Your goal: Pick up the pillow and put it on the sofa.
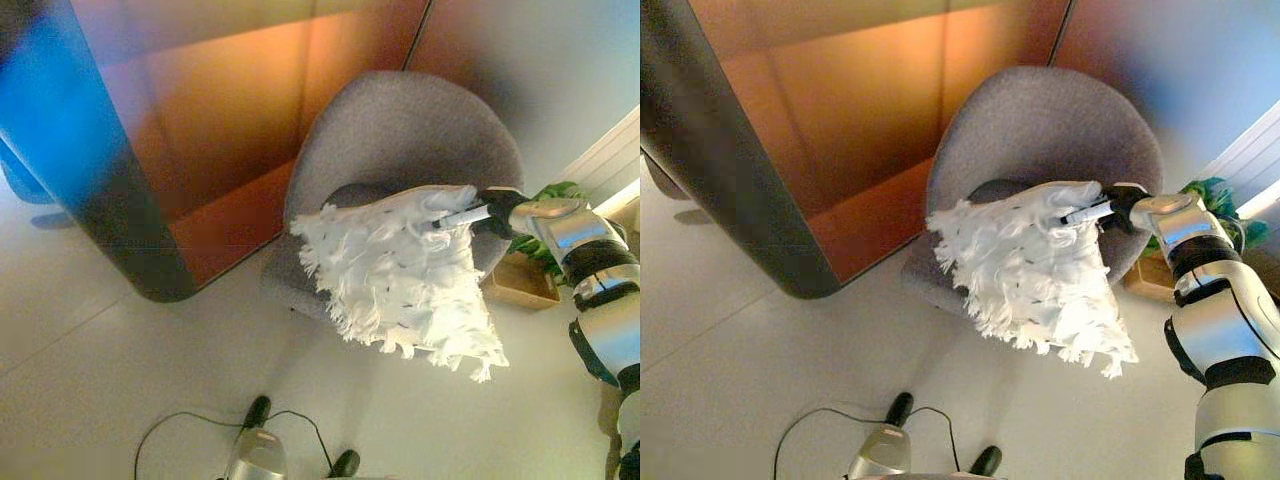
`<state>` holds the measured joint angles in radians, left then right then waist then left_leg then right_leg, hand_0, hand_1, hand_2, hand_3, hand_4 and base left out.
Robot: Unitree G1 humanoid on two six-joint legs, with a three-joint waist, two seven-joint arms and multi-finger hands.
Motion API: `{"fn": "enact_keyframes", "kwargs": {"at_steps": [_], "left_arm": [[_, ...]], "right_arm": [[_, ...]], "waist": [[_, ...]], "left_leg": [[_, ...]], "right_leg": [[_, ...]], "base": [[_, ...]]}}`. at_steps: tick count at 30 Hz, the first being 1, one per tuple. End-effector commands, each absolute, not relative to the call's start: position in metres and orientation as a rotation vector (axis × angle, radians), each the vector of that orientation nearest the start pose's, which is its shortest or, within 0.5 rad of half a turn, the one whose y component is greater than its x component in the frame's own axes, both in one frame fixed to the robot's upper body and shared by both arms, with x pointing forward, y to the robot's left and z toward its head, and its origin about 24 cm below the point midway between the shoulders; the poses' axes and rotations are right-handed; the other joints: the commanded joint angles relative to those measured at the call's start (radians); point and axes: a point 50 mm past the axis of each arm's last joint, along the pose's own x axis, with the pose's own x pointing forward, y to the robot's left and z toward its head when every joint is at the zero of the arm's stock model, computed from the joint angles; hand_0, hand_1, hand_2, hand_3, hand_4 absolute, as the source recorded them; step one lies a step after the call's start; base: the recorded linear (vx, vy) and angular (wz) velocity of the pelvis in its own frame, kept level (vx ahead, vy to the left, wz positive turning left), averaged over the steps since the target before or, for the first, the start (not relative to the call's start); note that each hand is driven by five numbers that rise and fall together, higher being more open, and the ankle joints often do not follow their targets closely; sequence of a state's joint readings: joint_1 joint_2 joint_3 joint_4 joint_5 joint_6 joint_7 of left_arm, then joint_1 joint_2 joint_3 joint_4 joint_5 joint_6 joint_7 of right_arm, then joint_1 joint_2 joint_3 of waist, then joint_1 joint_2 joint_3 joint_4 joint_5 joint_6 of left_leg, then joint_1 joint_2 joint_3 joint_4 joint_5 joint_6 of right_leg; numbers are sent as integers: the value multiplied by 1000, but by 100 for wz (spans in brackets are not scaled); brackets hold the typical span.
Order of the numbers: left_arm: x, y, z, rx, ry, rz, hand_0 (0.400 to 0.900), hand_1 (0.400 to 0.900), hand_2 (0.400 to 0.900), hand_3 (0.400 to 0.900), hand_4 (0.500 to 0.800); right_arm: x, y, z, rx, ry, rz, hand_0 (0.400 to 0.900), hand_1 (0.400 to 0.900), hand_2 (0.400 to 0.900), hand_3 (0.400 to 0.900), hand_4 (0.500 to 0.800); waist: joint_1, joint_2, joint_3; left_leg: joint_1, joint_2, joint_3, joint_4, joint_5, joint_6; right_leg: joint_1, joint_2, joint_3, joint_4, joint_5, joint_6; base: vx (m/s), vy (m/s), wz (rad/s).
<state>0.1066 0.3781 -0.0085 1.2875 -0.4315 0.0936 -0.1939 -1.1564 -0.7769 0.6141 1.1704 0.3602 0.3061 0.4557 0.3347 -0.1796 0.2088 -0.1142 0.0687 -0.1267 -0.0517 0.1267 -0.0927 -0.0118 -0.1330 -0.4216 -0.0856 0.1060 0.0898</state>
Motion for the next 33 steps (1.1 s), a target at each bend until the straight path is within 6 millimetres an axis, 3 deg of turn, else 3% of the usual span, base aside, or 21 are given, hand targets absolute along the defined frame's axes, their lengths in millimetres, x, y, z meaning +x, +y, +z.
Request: {"fn": "enact_keyframes", "kwargs": {"at_steps": [1,4,6,7,13,22,33], "left_arm": [[24,311,-144,-161,1342,389,900,900,900,900,800],[27,306,-146,-196,1313,370,900,900,900,900,800],[29,301,-147,-212,1300,367,900,900,900,900,800],[30,299,-148,-219,1292,365,900,900,900,900,800],[35,291,-150,-252,1256,337,900,900,900,900,800],[48,286,-149,-292,1214,289,900,900,900,900,800],[44,280,-152,-302,1239,265,900,900,900,900,800]], "right_arm": [[379,-320,321,-462,78,-118,400,400,400,400,500],[372,-331,332,-428,45,-195,400,400,400,400,500],[364,-346,336,-416,26,-337,400,400,400,400,500],[360,-354,338,-397,19,-408,900,900,900,900,800],[336,-386,343,-385,46,-521,900,900,900,900,800],[329,-396,339,-418,87,-497,900,900,900,900,800],[316,-414,323,-471,138,-502,900,900,900,900,800]], "waist": [[39,-4,54],[35,21,78],[31,35,90],[28,41,98],[7,63,116],[-23,89,103],[-60,103,61]], "left_leg": [[9,-41,18,-36,-72,32],[-27,-41,18,-36,-64,31],[-46,-41,20,-36,-61,31],[-54,-41,20,-36,-62,30],[-82,-40,27,-36,-58,24],[-74,-38,58,-36,-63,19],[-38,-41,87,-36,-72,18]], "right_leg": [[40,27,16,-2,-29,43],[6,26,19,-2,-31,38],[-12,24,23,-2,-30,37],[-19,25,27,-2,-32,36],[-54,17,27,-2,-30,35],[-68,8,38,-2,-31,32],[-53,2,58,-2,-33,34]], "base": [[-89,-25,1],[-87,33,-1],[-59,27,-6],[-55,2,-8],[-50,7,-8],[-28,11,-11],[-16,12,-9]]}}
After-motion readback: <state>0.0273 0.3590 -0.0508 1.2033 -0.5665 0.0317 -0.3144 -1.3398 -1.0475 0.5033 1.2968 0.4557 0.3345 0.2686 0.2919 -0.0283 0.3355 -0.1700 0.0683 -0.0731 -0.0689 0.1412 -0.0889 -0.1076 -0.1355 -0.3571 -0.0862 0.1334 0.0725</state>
